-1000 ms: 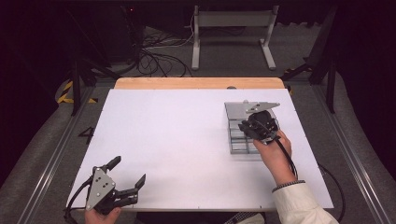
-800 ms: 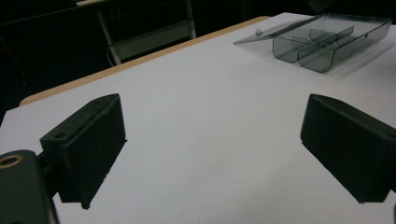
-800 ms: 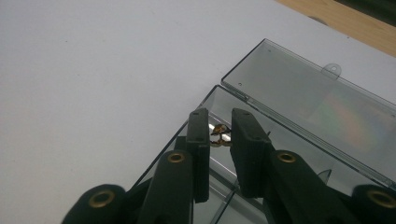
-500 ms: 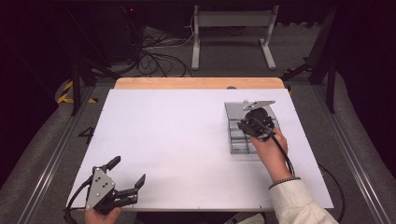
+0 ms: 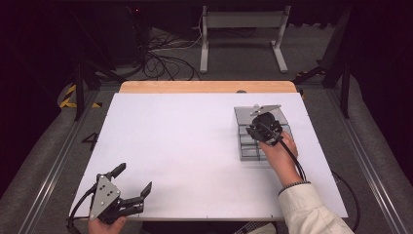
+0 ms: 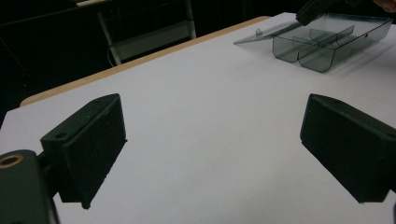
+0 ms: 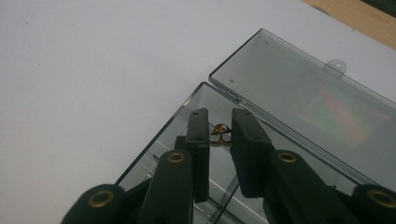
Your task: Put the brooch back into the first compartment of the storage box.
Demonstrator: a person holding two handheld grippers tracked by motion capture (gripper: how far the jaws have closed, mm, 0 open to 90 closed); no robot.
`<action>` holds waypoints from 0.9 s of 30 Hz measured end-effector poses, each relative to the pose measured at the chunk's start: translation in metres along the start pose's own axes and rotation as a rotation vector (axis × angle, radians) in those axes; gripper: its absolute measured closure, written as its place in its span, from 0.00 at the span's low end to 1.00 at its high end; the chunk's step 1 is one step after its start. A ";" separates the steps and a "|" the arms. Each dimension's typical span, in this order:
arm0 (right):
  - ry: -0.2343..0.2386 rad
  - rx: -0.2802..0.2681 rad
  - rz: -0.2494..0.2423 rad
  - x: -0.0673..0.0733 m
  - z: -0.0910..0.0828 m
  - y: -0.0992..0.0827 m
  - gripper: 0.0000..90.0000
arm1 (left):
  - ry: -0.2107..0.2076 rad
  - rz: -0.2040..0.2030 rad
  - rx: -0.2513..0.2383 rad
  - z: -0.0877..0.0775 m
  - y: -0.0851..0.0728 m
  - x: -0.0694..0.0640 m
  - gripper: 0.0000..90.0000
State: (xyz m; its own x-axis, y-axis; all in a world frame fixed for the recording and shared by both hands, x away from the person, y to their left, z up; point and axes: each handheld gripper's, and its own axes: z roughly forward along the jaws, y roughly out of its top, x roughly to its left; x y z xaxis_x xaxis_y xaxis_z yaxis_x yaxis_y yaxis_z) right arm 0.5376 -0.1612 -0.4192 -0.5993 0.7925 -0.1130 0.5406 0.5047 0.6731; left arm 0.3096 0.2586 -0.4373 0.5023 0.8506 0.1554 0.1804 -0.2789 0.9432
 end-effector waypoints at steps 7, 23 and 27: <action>-0.002 0.026 0.007 -0.002 0.010 -0.001 0.86 | -0.001 0.001 0.001 0.000 0.000 0.000 0.08; 0.015 0.078 0.025 -0.007 0.025 -0.003 0.86 | -0.002 0.001 0.003 0.001 0.000 0.000 0.08; 0.033 0.090 0.038 -0.009 0.028 -0.004 0.86 | -0.002 0.000 0.003 0.001 0.000 0.000 0.08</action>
State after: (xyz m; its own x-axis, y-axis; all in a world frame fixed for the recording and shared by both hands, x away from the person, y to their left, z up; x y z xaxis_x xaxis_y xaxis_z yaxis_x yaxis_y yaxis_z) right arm 0.5574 -0.1604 -0.4417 -0.5960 0.8005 -0.0632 0.6134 0.5046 0.6076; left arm 0.3103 0.2584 -0.4376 0.5041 0.8496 0.1549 0.1831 -0.2804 0.9422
